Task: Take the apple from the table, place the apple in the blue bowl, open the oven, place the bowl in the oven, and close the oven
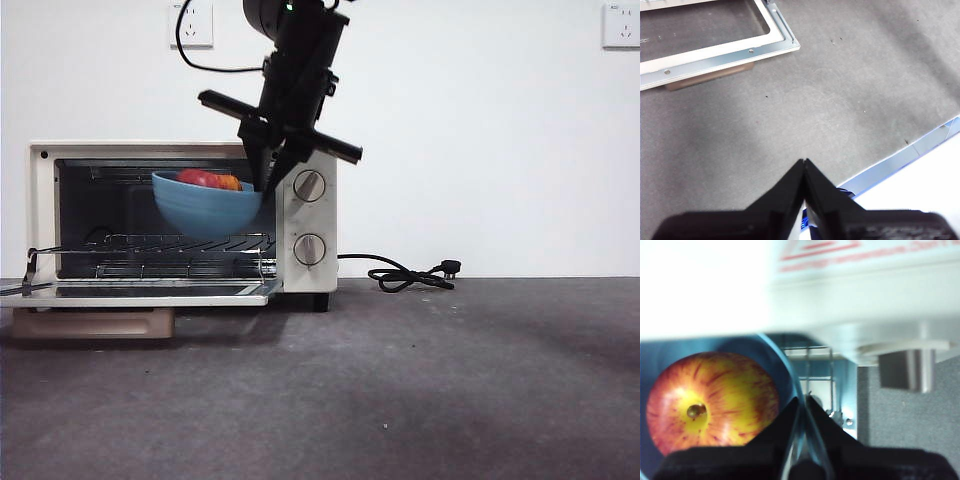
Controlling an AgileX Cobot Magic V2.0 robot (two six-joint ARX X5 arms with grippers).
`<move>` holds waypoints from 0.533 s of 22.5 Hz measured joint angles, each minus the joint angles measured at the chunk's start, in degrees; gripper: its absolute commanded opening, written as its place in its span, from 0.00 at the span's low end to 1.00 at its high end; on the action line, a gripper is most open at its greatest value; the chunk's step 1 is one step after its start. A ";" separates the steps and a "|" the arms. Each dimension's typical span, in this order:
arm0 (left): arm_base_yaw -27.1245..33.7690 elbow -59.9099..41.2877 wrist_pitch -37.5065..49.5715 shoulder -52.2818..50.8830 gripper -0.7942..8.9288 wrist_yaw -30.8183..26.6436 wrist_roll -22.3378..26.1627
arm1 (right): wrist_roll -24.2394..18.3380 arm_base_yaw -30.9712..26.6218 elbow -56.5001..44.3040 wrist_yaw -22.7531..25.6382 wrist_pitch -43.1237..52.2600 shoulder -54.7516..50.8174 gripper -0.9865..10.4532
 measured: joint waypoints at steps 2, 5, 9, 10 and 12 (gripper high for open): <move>0.02 0.00 0.02 0.00 0.08 -0.02 0.02 | 0.46 -0.28 0.00 -0.04 0.31 0.92 0.08; 0.00 0.00 0.09 0.00 0.08 -0.02 0.02 | 0.87 -0.37 0.00 -0.02 1.84 1.57 0.08; 0.00 0.00 0.11 0.00 0.08 -0.02 0.02 | 1.51 -0.35 0.00 0.22 3.30 1.57 0.08; 0.00 0.00 0.11 0.00 0.08 -0.02 0.02 | 1.51 -0.33 0.00 0.44 3.30 1.57 0.08; 0.00 0.00 0.11 0.00 0.08 -0.02 0.02 | 1.51 -0.33 0.00 0.72 3.30 1.57 0.08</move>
